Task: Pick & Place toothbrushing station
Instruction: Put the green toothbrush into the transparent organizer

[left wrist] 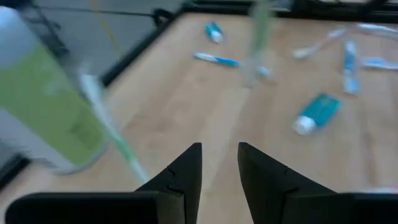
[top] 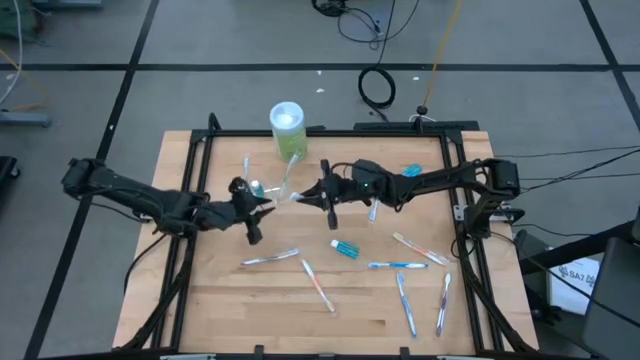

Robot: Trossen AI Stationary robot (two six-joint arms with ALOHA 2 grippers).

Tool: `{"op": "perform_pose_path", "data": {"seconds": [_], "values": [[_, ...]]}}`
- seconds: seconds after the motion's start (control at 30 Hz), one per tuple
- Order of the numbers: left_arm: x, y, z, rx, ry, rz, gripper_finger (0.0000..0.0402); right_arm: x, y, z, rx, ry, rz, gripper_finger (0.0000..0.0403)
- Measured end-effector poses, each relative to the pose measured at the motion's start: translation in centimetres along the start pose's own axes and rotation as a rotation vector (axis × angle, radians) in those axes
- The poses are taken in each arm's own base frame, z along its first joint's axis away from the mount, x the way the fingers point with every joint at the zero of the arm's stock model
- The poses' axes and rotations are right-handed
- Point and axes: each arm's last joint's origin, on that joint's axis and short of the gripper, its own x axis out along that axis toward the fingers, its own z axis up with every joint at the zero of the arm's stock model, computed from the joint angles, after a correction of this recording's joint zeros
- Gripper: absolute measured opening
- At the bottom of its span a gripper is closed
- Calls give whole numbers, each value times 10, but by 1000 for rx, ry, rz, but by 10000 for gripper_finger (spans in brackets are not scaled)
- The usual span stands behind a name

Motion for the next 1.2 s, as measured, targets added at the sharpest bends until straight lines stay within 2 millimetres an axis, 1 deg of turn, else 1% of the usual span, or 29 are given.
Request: {"op": "perform_pose_path", "data": {"seconds": [0.1, 0.17, 0.23, 0.37, 0.5, 0.57, 0.67, 0.77, 0.93, 1.2], "values": [[0, 1, 3, -23, -65, 21, 108, 5, -1, -3, 14, -52, 2, 19], [2, -1, 3, 13, -75, -3, 108, 5, -1, -5, 38, -47, 4, 19], [4, -5, 5, 38, -97, -46, 108, 5, -1, -4, 37, -66, 1, 19], [14, -10, 12, 68, -166, -59, 108, 7, -1, -7, 62, -72, 0, 20], [26, -12, 13, 91, -182, -36, 108, 7, -1, -3, 62, -100, -1, 21], [34, -11, 11, 91, -170, -11, 108, 7, -1, -3, 65, -92, 0, 21], [45, -9, 12, 23, -180, -5, 108, 7, -1, -5, 68, -85, 2, 21], [53, -7, 14, -15, -196, -63, 108, 7, -1, -3, 64, -99, 2, 22], [57, -3, 17, 2, -209, -203, 108, 7, -1, -5, 60, -85, 1, 20], [61, 5, 19, 39, -215, -210, 109, 7, -1, -5, 34, -80, 0, 22]]}}
